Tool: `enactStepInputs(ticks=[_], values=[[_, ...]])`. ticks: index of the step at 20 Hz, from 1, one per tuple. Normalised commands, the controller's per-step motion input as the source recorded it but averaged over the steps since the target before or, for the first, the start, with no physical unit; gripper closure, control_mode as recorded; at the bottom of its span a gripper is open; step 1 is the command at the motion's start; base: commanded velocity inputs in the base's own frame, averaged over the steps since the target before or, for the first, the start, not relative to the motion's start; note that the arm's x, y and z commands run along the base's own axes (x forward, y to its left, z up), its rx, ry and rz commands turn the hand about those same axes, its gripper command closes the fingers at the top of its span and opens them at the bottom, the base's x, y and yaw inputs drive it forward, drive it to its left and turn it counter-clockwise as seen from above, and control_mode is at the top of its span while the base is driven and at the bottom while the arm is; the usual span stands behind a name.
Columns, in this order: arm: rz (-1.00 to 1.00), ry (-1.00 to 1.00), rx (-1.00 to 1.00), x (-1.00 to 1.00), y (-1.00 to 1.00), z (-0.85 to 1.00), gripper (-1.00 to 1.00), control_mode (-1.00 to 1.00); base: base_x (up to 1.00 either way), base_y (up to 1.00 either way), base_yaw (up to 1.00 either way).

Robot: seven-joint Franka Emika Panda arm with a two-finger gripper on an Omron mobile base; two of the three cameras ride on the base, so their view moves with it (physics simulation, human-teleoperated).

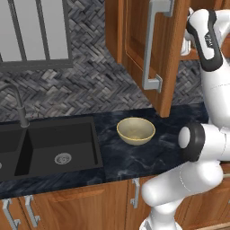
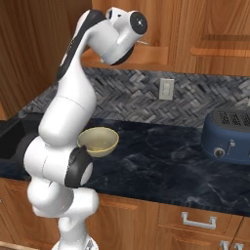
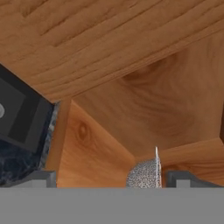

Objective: Open the cabinet and setup a tea strainer by placing it in the bowl upright.

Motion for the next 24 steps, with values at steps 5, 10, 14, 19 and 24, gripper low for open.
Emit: enactStepInputs(ticks=[5,10,14,19,24], values=[[0.00,0.00,0.00,0.27,0.00,0.00,-1.00,-1.00,0.00,0.00,0.00],[0.00,0.00,0.00,0.27,0.02,-0.06,-1.00,-1.00,0.00,0.00,0.00],[0.00,0.00,-0.01,0.31,0.04,-0.12,-1.00,-1.00,0.00,0.00,0.00],[0.00,0.01,-0.03,0.30,0.00,-0.05,-1.00,-1.00,0.00,0.00,0.00],[0.00,0.02,-0.03,0.27,0.00,0.00,-1.00,-1.00,0.00,0.00,0.00]])
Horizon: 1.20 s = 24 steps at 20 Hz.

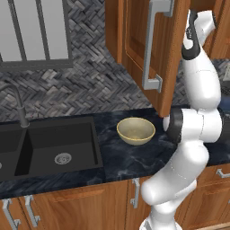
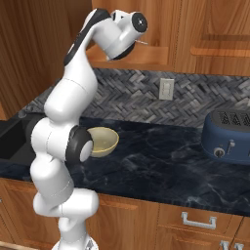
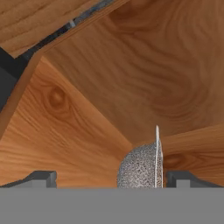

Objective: Open the cabinet and setup a tea strainer by placing it in the bowl upright.

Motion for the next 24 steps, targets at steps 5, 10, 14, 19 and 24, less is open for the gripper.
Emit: enactStepInputs(ticks=[5,10,14,19,24], values=[[0.00,0.07,-0.02,0.28,0.00,0.00,-1.00,-1.00,0.00,0.00,0.00],[0.00,0.06,-0.02,0.29,0.00,0.00,-1.00,-1.00,0.00,0.00,0.00],[0.00,0.03,-0.02,0.33,0.00,0.00,-1.00,-1.00,0.00,0.00,0.00],[0.00,0.03,0.00,0.29,0.00,0.00,-1.00,-1.00,0.00,0.00,0.00],[0.00,0.04,-0.01,0.33,0.00,0.00,-1.00,-1.00,0.00,0.00,0.00]])
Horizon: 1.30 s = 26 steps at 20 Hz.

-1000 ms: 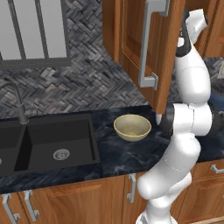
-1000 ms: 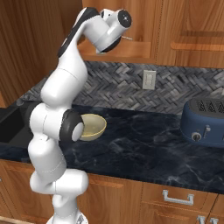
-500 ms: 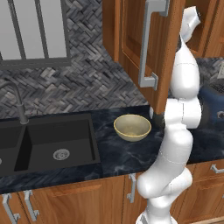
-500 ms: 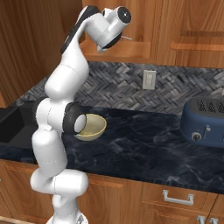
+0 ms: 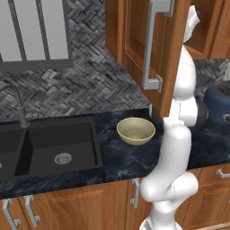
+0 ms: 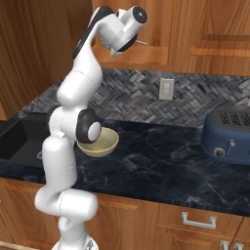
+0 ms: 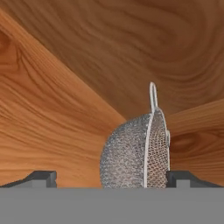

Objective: Open the cabinet and setup a tea strainer by placing it in the bowl upright.

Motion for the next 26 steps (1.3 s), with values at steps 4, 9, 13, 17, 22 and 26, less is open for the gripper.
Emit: enactStepInputs(ticks=[4,9,13,17,22,26], values=[[0.00,0.04,-0.01,0.36,0.00,0.00,-1.00,-1.00,0.00,0.00,0.00],[0.00,0.02,-0.01,0.34,0.00,0.00,-1.00,-1.00,0.00,0.00,0.00],[0.00,0.02,-0.01,0.34,0.00,0.00,-1.00,-1.00,0.00,0.00,0.00],[0.00,0.02,-0.02,0.33,0.00,0.00,-1.00,-1.00,0.00,0.00,0.00],[0.00,0.00,0.00,0.09,0.00,0.00,-1.00,-1.00,0.00,0.00,0.00],[0.00,0.00,0.00,0.00,0.00,0.00,1.00,-1.00,0.00,0.00,0.00]])
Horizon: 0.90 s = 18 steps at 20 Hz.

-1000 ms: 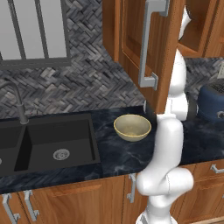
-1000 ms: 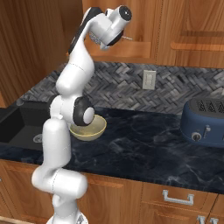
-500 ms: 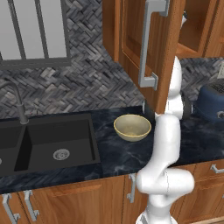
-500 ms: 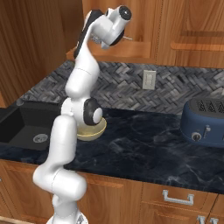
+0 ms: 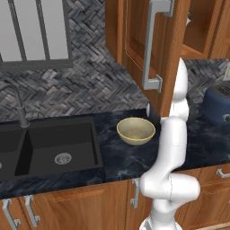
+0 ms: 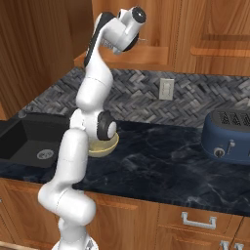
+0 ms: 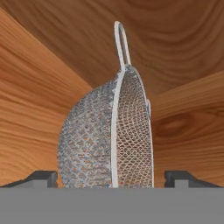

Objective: Open the cabinet and setup a tea strainer by placing it in the bowl upright.

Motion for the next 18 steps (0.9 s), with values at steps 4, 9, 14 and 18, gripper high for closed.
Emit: enactStepInputs(ticks=[4,9,14,18], values=[[0.00,0.00,0.00,0.00,0.00,0.00,1.00,-1.00,0.00,0.00,0.00],[0.00,0.00,0.00,0.00,0.00,0.00,1.00,-1.00,0.00,0.00,0.00],[0.00,-0.07,0.03,-0.02,-0.03,0.00,1.00,-1.00,0.00,0.00,0.00],[-0.02,-0.05,0.00,-0.01,0.00,0.00,1.00,-1.00,0.00,0.00,0.00]])
